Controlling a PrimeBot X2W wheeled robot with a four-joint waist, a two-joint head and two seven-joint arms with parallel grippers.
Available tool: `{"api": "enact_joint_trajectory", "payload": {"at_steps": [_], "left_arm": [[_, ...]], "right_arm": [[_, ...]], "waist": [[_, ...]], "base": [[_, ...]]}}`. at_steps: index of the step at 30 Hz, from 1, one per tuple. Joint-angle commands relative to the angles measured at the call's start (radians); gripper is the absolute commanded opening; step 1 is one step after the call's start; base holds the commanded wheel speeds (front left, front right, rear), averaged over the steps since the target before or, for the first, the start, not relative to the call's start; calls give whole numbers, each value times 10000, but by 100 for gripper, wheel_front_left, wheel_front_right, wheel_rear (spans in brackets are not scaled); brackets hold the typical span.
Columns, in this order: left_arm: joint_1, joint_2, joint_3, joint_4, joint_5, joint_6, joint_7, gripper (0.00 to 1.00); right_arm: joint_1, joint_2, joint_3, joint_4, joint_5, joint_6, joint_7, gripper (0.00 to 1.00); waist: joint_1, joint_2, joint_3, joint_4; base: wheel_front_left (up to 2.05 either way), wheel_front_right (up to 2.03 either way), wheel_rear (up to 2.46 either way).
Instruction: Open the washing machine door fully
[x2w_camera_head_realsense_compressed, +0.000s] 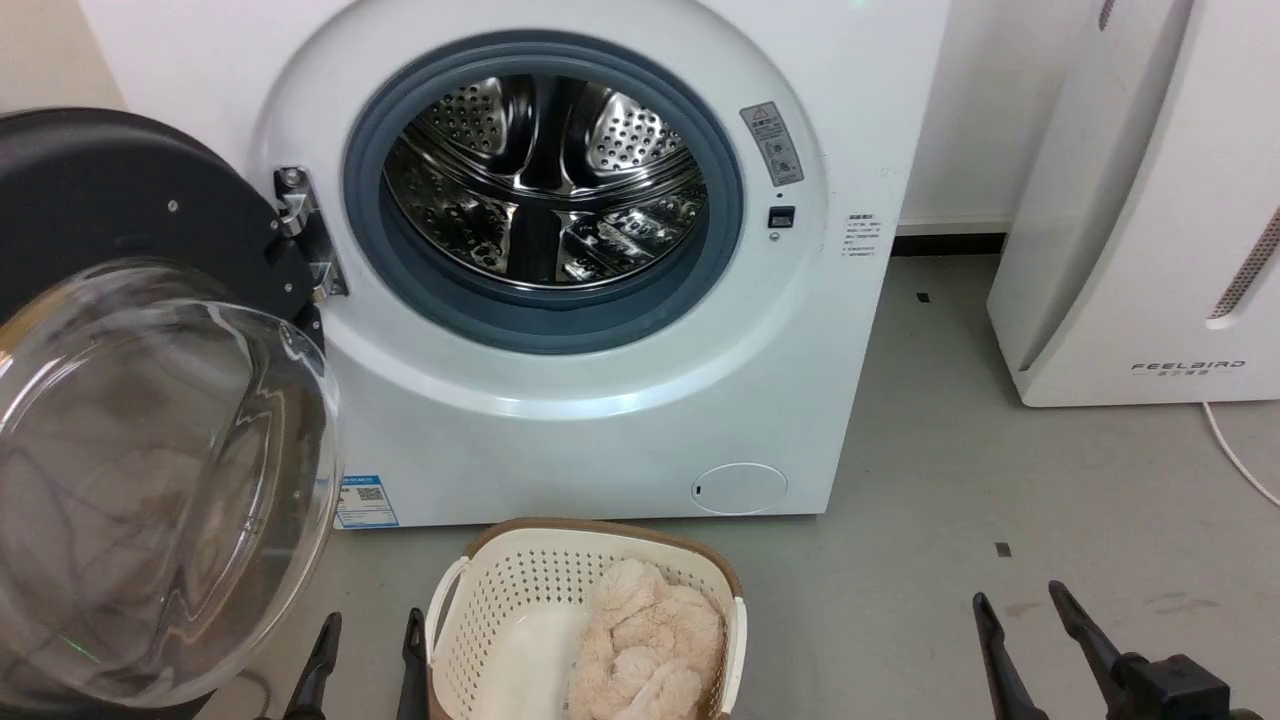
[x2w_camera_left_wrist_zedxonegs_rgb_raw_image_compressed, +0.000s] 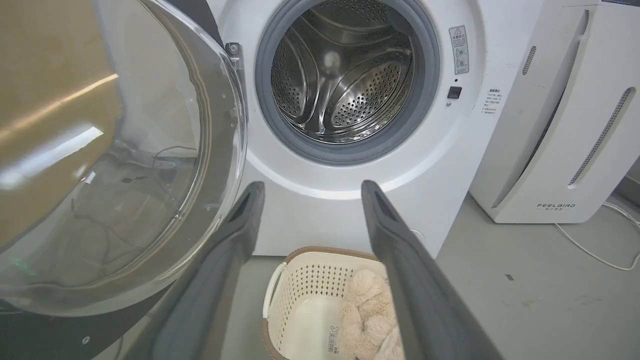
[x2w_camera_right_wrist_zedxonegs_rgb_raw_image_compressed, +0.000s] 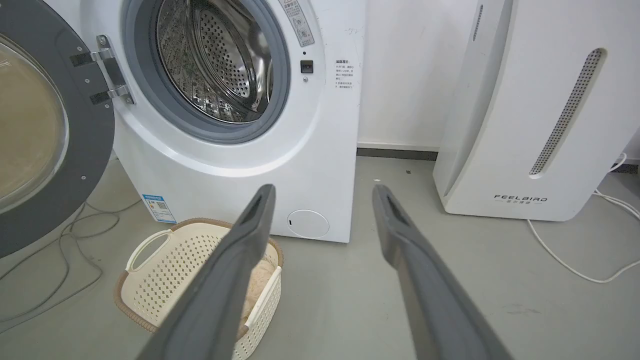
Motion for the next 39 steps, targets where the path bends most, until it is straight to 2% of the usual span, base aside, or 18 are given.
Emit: {"api": "enact_joint_trajectory", "payload": {"at_steps": [1,19,20,39], "left_arm": [[-144,83,18,91,30,2,41,100],[106,321,6,171,29,188,240,100],[27,292,3,194,3,129,243,0],[-258,182,109,195,218,15,522,0]], "right_arm": [[191,28,58,-66,-82,8,12,100],[107,28,287,-14,-68,8,-129,100],[15,0,271,-14,-26,0,-75,0],[-212,4,275,-49,-93,1,94,0]], "waist": [[0,0,-23,-83],[0,0,83,173],[0,0,80,168],[0,0,155,168]], "base": [[0,0,0],[0,0,0],[0,0,0],[0,0,0]]}}
